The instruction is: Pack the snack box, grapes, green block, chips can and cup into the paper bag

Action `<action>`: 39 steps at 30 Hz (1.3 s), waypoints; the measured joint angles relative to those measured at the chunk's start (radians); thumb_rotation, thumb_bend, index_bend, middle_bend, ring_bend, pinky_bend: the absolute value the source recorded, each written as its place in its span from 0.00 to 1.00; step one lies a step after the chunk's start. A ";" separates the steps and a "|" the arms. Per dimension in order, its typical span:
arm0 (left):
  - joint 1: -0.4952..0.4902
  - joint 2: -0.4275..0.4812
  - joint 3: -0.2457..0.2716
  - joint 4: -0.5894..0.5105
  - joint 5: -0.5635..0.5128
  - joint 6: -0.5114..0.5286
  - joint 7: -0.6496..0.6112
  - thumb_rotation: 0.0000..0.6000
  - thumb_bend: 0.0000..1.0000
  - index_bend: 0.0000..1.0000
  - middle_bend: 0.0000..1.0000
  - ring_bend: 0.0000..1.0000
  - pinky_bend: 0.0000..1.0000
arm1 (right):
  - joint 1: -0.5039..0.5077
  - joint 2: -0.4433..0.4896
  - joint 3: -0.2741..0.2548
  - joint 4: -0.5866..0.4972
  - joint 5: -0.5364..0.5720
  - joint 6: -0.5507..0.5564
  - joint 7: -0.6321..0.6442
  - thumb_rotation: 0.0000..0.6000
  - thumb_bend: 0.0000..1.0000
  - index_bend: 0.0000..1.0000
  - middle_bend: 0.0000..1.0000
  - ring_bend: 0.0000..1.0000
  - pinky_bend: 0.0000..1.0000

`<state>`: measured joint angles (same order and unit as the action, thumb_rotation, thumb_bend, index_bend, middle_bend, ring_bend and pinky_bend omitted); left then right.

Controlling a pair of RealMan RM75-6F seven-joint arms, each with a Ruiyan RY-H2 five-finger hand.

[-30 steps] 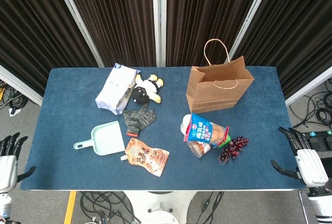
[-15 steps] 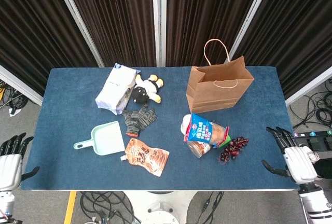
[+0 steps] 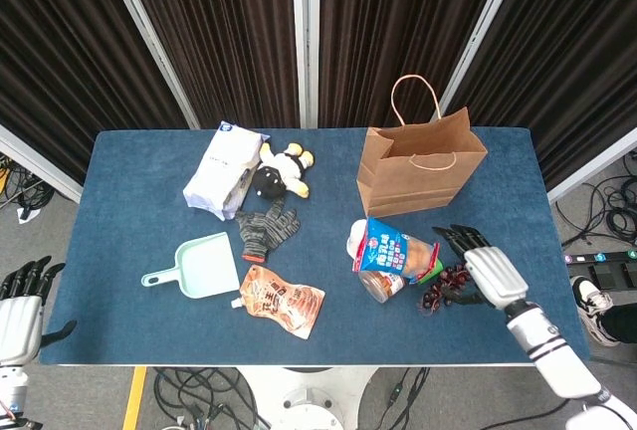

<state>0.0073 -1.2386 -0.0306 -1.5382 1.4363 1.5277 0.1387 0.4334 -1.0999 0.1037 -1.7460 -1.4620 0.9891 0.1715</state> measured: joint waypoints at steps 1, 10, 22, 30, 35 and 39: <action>0.000 0.000 0.000 0.001 -0.002 -0.003 0.000 1.00 0.04 0.24 0.20 0.12 0.15 | 0.023 -0.012 0.009 0.002 0.023 -0.026 -0.014 1.00 0.15 0.00 0.11 0.00 0.08; -0.005 -0.001 -0.002 0.010 -0.012 -0.019 -0.007 1.00 0.04 0.24 0.20 0.12 0.15 | 0.161 -0.150 0.059 0.067 0.198 -0.178 -0.121 1.00 0.14 0.00 0.09 0.00 0.08; -0.009 -0.004 -0.006 0.024 -0.020 -0.030 -0.020 1.00 0.04 0.24 0.20 0.12 0.15 | 0.220 -0.271 0.079 0.170 0.274 -0.202 -0.140 1.00 0.23 0.19 0.30 0.11 0.36; -0.008 -0.002 -0.007 0.026 -0.022 -0.029 -0.020 1.00 0.04 0.24 0.20 0.12 0.15 | 0.213 -0.317 0.093 0.213 0.205 -0.092 -0.099 1.00 0.34 0.56 0.53 0.41 0.69; -0.010 0.001 -0.008 0.019 -0.020 -0.027 -0.014 1.00 0.04 0.24 0.20 0.12 0.15 | 0.188 -0.273 0.090 0.182 0.068 -0.007 0.028 1.00 0.33 0.57 0.54 0.41 0.69; -0.014 0.004 -0.010 0.012 -0.018 -0.028 -0.005 1.00 0.04 0.24 0.20 0.12 0.15 | 0.165 -0.199 0.088 0.139 -0.058 0.104 0.162 1.00 0.33 0.57 0.54 0.41 0.69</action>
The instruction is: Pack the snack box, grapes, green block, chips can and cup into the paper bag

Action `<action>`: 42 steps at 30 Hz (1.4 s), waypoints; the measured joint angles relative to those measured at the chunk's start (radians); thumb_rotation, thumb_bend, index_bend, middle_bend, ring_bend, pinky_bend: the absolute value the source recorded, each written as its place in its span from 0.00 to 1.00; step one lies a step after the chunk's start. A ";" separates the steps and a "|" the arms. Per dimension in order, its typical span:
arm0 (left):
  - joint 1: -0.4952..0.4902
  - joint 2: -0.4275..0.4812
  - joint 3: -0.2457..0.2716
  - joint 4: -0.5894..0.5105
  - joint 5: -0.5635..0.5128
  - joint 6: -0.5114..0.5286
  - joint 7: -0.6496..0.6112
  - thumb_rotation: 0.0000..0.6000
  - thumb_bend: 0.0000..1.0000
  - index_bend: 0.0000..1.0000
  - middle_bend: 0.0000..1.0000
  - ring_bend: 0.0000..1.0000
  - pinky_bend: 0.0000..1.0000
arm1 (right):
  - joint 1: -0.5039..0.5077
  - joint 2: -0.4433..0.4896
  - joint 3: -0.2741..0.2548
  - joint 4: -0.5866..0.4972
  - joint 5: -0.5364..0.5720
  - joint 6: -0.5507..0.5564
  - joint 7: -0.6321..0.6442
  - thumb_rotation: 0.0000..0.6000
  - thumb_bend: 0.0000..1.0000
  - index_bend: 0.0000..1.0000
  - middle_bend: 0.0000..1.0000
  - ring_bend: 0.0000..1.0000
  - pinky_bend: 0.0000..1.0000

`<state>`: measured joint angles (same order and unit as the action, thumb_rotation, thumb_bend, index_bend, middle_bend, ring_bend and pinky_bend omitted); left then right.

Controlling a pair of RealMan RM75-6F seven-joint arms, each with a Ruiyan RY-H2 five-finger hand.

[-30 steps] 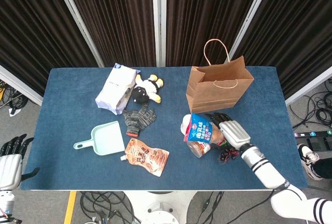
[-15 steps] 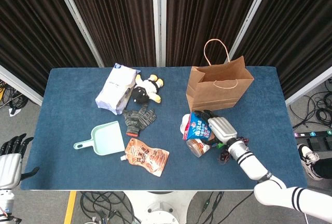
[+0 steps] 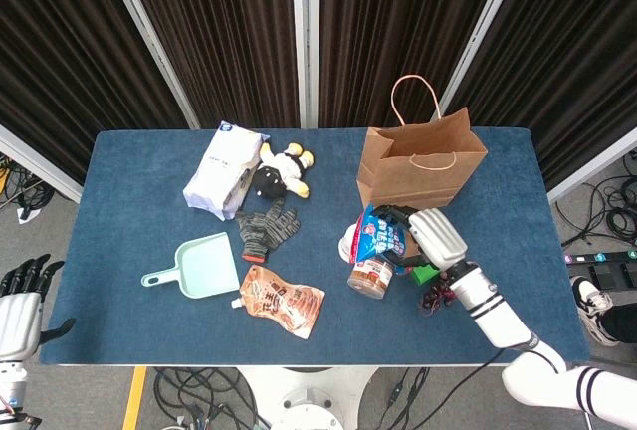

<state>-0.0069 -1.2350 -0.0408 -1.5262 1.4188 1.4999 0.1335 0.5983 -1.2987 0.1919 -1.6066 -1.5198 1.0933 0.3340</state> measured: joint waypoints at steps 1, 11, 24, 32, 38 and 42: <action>-0.001 0.001 0.000 -0.001 0.001 0.001 0.002 1.00 0.04 0.24 0.20 0.12 0.15 | -0.005 0.020 0.001 -0.012 -0.026 0.031 0.035 1.00 0.33 0.57 0.54 0.41 0.69; 0.000 0.006 -0.001 -0.011 -0.001 0.003 0.007 1.00 0.04 0.24 0.20 0.12 0.15 | -0.037 0.240 0.097 -0.137 -0.131 0.272 0.318 1.00 0.32 0.57 0.54 0.41 0.69; 0.002 0.008 0.001 -0.015 -0.004 0.003 0.004 1.00 0.04 0.24 0.20 0.12 0.15 | 0.049 0.296 0.265 -0.093 0.233 0.141 0.337 1.00 0.31 0.57 0.53 0.41 0.69; 0.001 0.006 0.002 -0.016 -0.005 -0.001 0.002 1.00 0.04 0.24 0.20 0.12 0.15 | 0.149 0.230 0.324 0.038 0.514 0.011 0.163 1.00 0.31 0.57 0.53 0.41 0.69; 0.000 0.005 0.002 -0.009 -0.008 -0.007 -0.011 1.00 0.04 0.24 0.20 0.12 0.15 | 0.222 0.102 0.324 0.163 0.630 -0.028 0.010 1.00 0.30 0.57 0.52 0.41 0.69; 0.004 0.005 0.005 -0.005 -0.011 -0.007 -0.019 1.00 0.04 0.24 0.20 0.12 0.15 | 0.253 0.021 0.316 0.240 0.660 -0.039 -0.046 1.00 0.30 0.58 0.52 0.41 0.69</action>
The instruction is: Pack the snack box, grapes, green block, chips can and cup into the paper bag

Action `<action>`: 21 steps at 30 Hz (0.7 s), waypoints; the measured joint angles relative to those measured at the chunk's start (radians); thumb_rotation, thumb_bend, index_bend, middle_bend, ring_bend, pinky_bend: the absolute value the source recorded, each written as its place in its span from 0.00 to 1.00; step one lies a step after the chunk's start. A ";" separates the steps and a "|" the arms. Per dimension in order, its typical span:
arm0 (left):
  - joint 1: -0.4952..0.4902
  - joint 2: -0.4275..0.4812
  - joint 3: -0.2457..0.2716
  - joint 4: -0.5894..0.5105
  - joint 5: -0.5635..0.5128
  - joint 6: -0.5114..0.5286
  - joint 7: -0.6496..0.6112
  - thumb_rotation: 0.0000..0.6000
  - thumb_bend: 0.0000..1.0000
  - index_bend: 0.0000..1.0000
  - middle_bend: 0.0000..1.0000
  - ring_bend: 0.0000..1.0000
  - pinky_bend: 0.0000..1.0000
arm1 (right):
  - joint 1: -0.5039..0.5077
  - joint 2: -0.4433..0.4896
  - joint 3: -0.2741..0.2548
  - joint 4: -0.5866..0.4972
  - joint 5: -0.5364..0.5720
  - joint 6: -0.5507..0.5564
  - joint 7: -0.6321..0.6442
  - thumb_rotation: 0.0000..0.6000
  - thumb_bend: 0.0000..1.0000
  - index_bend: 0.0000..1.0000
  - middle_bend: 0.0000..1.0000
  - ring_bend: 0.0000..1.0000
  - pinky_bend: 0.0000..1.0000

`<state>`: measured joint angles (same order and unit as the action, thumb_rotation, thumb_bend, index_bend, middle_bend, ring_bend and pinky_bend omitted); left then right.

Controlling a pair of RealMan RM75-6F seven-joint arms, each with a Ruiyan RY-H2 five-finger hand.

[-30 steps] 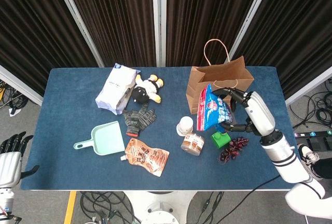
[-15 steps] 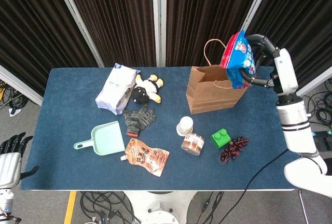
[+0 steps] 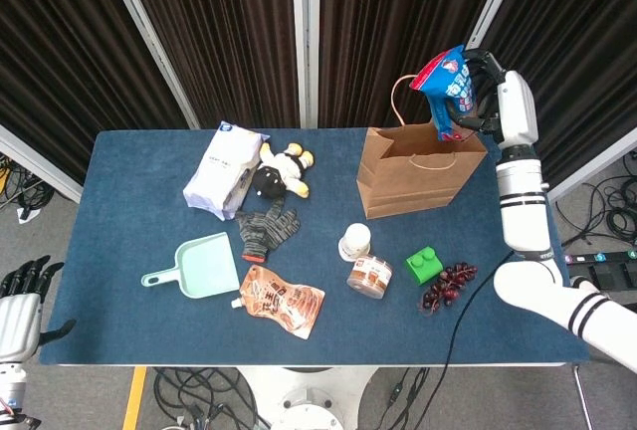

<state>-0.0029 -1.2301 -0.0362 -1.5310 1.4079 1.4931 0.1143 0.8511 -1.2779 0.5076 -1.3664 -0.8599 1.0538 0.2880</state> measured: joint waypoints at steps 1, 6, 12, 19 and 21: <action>0.001 -0.001 0.001 0.002 0.000 0.001 -0.002 1.00 0.04 0.24 0.20 0.12 0.15 | 0.006 -0.016 -0.002 0.015 0.004 -0.002 -0.010 1.00 0.30 0.58 0.52 0.41 0.69; 0.006 -0.004 0.004 0.010 -0.003 0.000 -0.011 1.00 0.04 0.24 0.20 0.12 0.15 | 0.030 -0.088 -0.008 0.095 0.019 -0.011 -0.047 1.00 0.30 0.58 0.51 0.41 0.69; 0.008 -0.008 0.006 0.015 0.000 0.001 -0.015 1.00 0.04 0.24 0.20 0.12 0.15 | 0.047 -0.147 0.007 0.152 0.025 -0.017 -0.056 1.00 0.30 0.57 0.49 0.40 0.69; 0.012 -0.011 0.008 0.023 0.001 0.003 -0.031 1.00 0.04 0.24 0.20 0.12 0.15 | 0.031 -0.178 0.008 0.161 -0.002 0.005 -0.046 1.00 0.29 0.52 0.47 0.36 0.66; 0.012 -0.012 0.009 0.026 0.000 0.000 -0.034 1.00 0.04 0.24 0.20 0.12 0.15 | 0.021 -0.184 0.007 0.163 -0.016 0.009 -0.027 1.00 0.29 0.48 0.47 0.34 0.64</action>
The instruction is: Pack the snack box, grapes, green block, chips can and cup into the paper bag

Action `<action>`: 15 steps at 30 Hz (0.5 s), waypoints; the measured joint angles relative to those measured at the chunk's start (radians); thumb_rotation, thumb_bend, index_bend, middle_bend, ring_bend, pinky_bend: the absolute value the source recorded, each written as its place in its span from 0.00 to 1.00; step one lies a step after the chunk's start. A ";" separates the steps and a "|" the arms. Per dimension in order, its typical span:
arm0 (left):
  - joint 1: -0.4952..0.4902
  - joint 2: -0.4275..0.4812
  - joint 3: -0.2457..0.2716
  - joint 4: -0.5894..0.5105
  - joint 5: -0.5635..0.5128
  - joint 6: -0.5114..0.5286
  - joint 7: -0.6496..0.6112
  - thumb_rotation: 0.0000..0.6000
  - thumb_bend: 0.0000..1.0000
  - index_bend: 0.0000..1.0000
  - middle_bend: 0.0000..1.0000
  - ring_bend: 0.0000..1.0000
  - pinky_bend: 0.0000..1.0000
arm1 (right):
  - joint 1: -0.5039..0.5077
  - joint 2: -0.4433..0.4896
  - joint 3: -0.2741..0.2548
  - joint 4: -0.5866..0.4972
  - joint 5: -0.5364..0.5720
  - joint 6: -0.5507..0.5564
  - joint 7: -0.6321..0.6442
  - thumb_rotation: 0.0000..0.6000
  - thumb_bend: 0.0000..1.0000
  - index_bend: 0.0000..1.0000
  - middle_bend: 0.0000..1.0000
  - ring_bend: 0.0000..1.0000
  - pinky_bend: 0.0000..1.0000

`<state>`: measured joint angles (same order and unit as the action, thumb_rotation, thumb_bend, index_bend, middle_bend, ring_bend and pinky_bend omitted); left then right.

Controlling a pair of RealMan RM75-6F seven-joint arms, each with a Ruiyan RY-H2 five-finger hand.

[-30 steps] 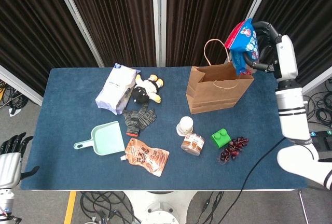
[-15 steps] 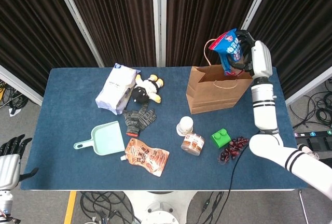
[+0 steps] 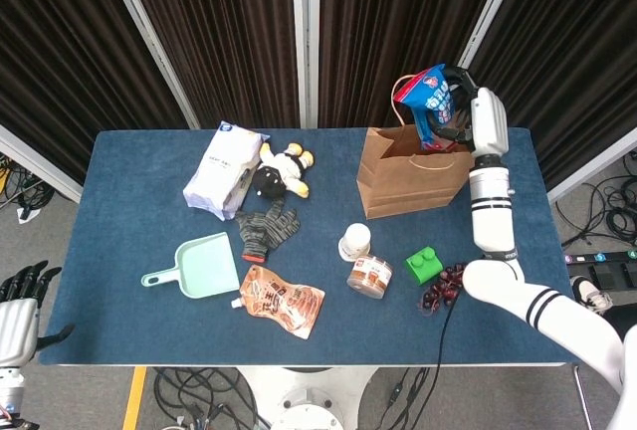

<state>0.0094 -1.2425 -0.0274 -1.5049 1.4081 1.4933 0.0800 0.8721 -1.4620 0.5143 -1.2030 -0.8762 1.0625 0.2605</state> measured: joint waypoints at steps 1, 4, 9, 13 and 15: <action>-0.001 -0.001 0.000 0.001 0.000 -0.001 -0.001 1.00 0.04 0.24 0.20 0.12 0.15 | -0.004 -0.002 -0.001 0.002 -0.005 -0.001 0.009 1.00 0.29 0.44 0.46 0.32 0.62; -0.003 -0.002 -0.002 0.003 0.001 -0.002 -0.004 1.00 0.04 0.24 0.20 0.12 0.15 | -0.017 -0.013 -0.006 0.010 -0.023 -0.009 0.036 1.00 0.28 0.35 0.43 0.28 0.57; -0.002 0.000 -0.003 0.004 0.001 -0.002 -0.005 1.00 0.04 0.24 0.20 0.12 0.15 | -0.032 -0.022 -0.017 0.024 -0.050 -0.042 0.076 1.00 0.27 0.16 0.32 0.17 0.44; -0.002 0.001 -0.004 0.003 -0.001 -0.002 -0.006 1.00 0.04 0.24 0.20 0.12 0.15 | -0.049 -0.005 -0.032 0.016 -0.086 -0.075 0.103 1.00 0.24 0.03 0.23 0.08 0.31; 0.000 0.001 -0.002 0.003 0.002 0.001 -0.005 1.00 0.04 0.24 0.20 0.12 0.15 | -0.060 0.011 -0.039 0.005 -0.106 -0.086 0.118 1.00 0.23 0.00 0.19 0.05 0.26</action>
<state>0.0092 -1.2412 -0.0298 -1.5019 1.4099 1.4939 0.0754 0.8121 -1.4506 0.4755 -1.1978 -0.9821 0.9767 0.3789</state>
